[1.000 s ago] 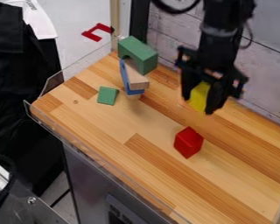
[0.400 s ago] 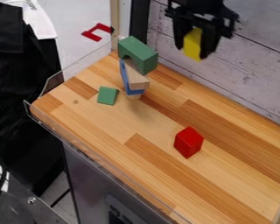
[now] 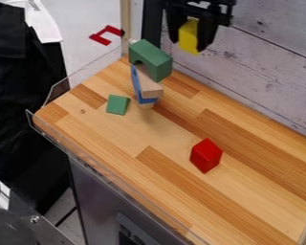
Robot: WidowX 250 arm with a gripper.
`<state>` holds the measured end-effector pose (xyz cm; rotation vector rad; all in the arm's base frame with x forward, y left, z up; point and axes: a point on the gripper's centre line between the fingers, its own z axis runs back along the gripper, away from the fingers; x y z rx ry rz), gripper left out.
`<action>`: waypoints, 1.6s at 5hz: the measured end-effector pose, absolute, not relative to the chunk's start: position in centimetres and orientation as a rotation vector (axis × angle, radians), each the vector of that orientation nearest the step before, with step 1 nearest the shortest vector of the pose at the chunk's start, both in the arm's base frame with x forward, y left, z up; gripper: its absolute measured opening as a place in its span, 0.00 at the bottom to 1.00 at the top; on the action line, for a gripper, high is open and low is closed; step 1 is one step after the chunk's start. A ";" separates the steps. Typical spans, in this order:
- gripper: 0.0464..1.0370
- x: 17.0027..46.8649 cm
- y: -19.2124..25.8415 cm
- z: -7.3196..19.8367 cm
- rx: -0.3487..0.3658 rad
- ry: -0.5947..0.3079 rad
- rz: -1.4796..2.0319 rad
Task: Put a yellow cube on top of a green arch
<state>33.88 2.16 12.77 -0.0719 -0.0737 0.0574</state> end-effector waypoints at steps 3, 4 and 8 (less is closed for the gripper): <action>0.54 32.6 6.1 14.1 -0.056 -0.081 0.182; 0.54 32.2 6.8 13.6 -0.060 -0.043 0.205; 0.54 31.9 6.7 11.0 -0.075 0.047 0.181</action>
